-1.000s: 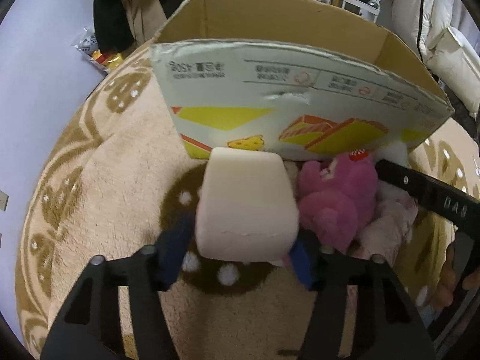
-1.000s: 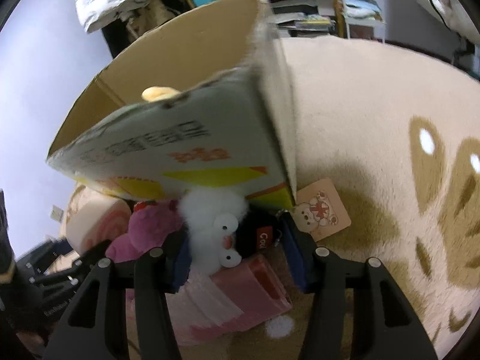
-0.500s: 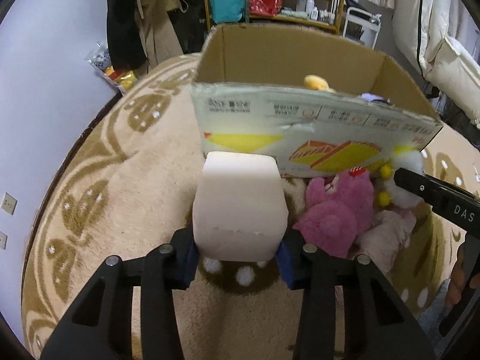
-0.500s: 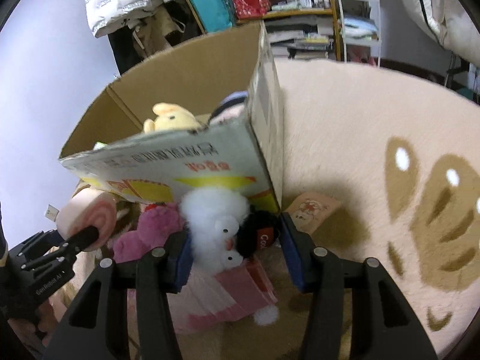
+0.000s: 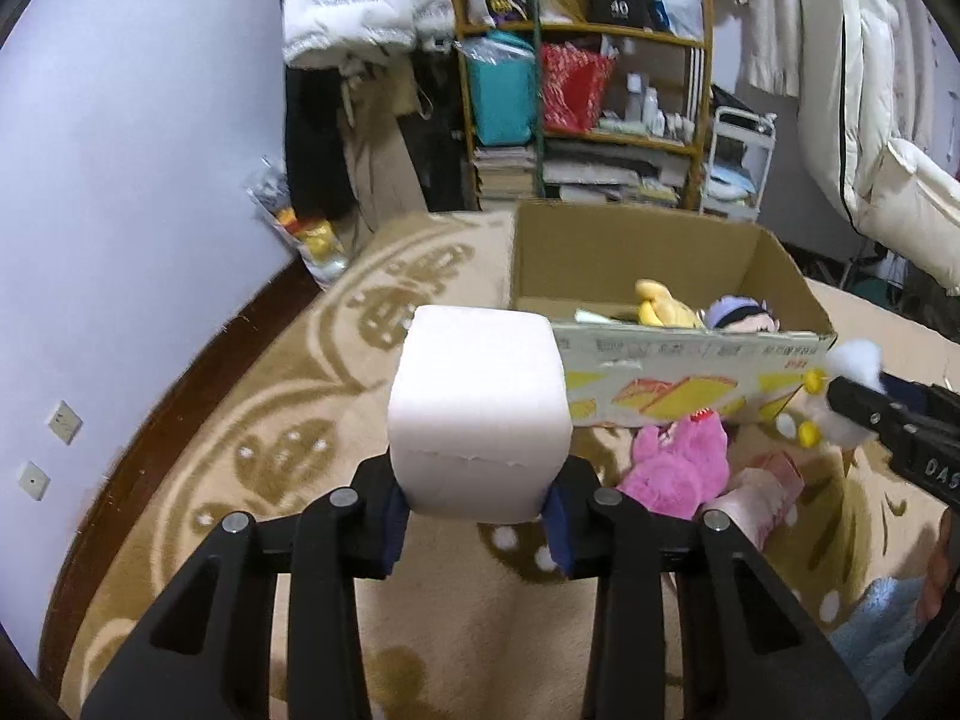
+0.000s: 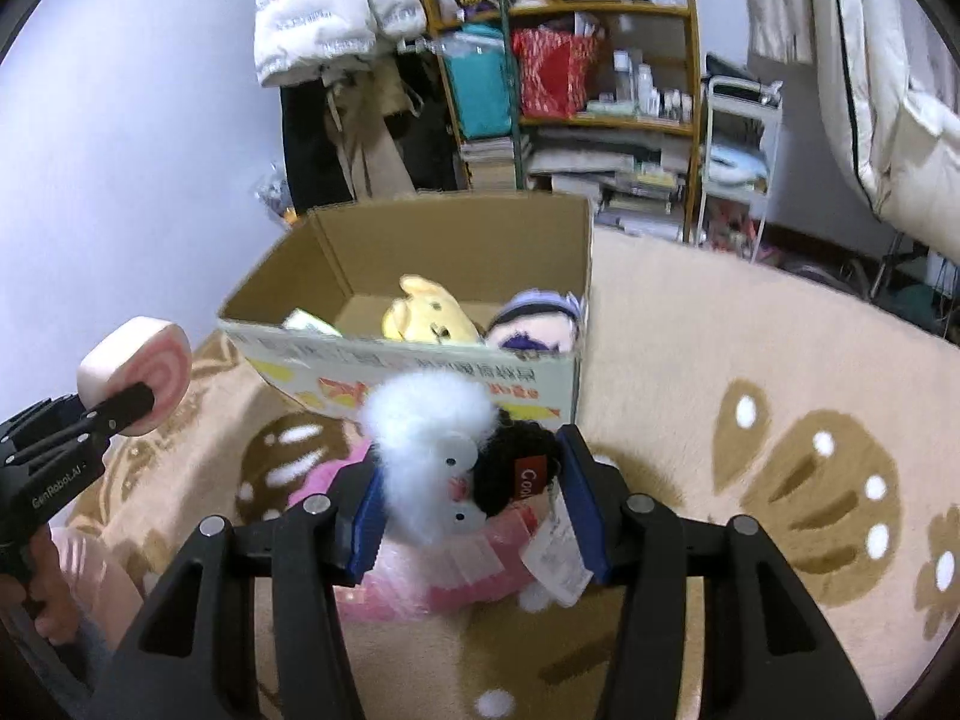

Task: Organize soft objects
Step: 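Lift the roll cushion with the left tool while the right tool carries the plush over the box, then open the left gripper to drop the cushion in the box while the right gripper releases the plush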

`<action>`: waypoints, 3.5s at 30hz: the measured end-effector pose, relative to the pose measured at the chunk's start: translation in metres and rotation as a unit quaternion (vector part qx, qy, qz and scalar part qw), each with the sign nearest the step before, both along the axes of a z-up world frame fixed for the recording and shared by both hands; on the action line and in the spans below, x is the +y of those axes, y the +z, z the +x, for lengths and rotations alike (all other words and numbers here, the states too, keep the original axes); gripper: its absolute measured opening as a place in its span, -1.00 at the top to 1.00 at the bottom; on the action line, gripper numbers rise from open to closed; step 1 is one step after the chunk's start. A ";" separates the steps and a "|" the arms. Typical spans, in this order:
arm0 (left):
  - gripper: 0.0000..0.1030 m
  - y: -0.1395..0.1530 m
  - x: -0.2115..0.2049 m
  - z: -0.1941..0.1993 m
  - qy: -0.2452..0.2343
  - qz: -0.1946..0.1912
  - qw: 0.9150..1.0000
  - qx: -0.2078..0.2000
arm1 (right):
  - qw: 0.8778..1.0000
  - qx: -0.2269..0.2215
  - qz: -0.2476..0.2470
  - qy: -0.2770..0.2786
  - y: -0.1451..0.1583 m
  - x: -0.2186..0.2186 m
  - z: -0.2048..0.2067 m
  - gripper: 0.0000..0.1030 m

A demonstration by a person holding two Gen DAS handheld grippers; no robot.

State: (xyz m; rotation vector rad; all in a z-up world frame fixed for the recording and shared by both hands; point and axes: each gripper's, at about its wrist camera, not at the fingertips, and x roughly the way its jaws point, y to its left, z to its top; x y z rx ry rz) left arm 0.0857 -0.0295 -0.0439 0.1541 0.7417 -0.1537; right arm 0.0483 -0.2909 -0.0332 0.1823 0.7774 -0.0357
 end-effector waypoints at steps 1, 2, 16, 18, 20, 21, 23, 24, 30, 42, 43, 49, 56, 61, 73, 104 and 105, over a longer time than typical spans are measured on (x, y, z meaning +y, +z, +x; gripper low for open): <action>0.31 0.003 0.001 -0.003 0.000 0.003 1.000 -0.004 | 1.000 -0.005 -0.003 -0.001 0.005 0.001 -0.002 -0.07; 0.31 0.007 0.001 -0.006 -0.001 0.005 1.000 -0.009 | 1.000 -0.011 -0.007 -0.001 0.011 0.003 -0.005 -0.07; 0.31 0.071 0.000 -0.031 -0.029 -0.018 0.998 -0.054 | 0.995 -0.091 -0.032 -0.009 0.082 0.020 -0.029 -0.07; 0.31 0.081 -0.002 -0.031 -0.032 -0.016 0.997 -0.065 | 0.994 -0.101 -0.033 -0.010 0.090 0.022 -0.029 -0.07; 0.31 0.089 -0.005 -0.030 -0.035 -0.011 0.997 -0.074 | 0.993 -0.107 -0.037 -0.011 0.097 0.023 -0.028 -0.07; 0.31 0.092 -0.006 -0.030 -0.036 -0.009 0.996 -0.078 | 0.993 -0.110 -0.039 -0.010 0.100 0.023 -0.026 -0.07; 0.30 0.097 -0.008 -0.028 -0.037 -0.008 0.996 -0.085 | 0.992 -0.115 -0.045 -0.010 0.107 0.025 -0.023 -0.07; 0.30 0.098 -0.009 -0.027 -0.038 -0.008 0.995 -0.087 | 0.992 -0.117 -0.048 -0.009 0.111 0.026 -0.021 -0.07; 0.29 0.109 -0.013 -0.013 -0.039 -0.024 0.994 -0.097 | 0.990 -0.125 -0.064 0.001 0.122 0.032 -0.005 -0.07; 0.28 0.075 -0.037 0.029 -0.052 0.000 0.994 -0.094 | 0.993 -0.102 -0.063 0.015 0.097 0.034 0.044 -0.08; 0.27 0.073 -0.039 0.031 -0.052 0.001 0.994 -0.093 | 0.993 -0.098 -0.061 0.015 0.093 0.033 0.049 -0.08; 0.27 0.056 -0.050 0.056 -0.063 0.001 0.995 -0.078 | 0.996 -0.076 -0.053 0.019 0.071 0.031 0.071 -0.08; 0.26 0.036 -0.062 0.078 -0.063 0.007 0.997 -0.054 | 0.998 -0.058 -0.034 0.006 0.049 0.023 0.084 -0.08; 0.23 0.021 -0.070 0.086 -0.072 0.006 0.997 -0.033 | 0.998 -0.046 -0.029 0.006 0.038 0.017 0.091 -0.09; -0.27 0.005 -0.076 0.086 -0.054 0.013 0.998 -0.037 | 1.000 -0.021 -0.020 0.000 0.020 0.010 0.094 -0.29; -0.96 0.036 -0.029 0.010 -0.040 0.029 0.999 -0.004 | 1.000 -0.025 -0.016 -0.002 0.053 0.022 0.006 -1.00; -0.96 0.036 -0.029 0.006 -0.041 0.029 0.999 -0.001 | 1.000 -0.024 -0.014 -0.001 0.053 0.021 0.004 -1.00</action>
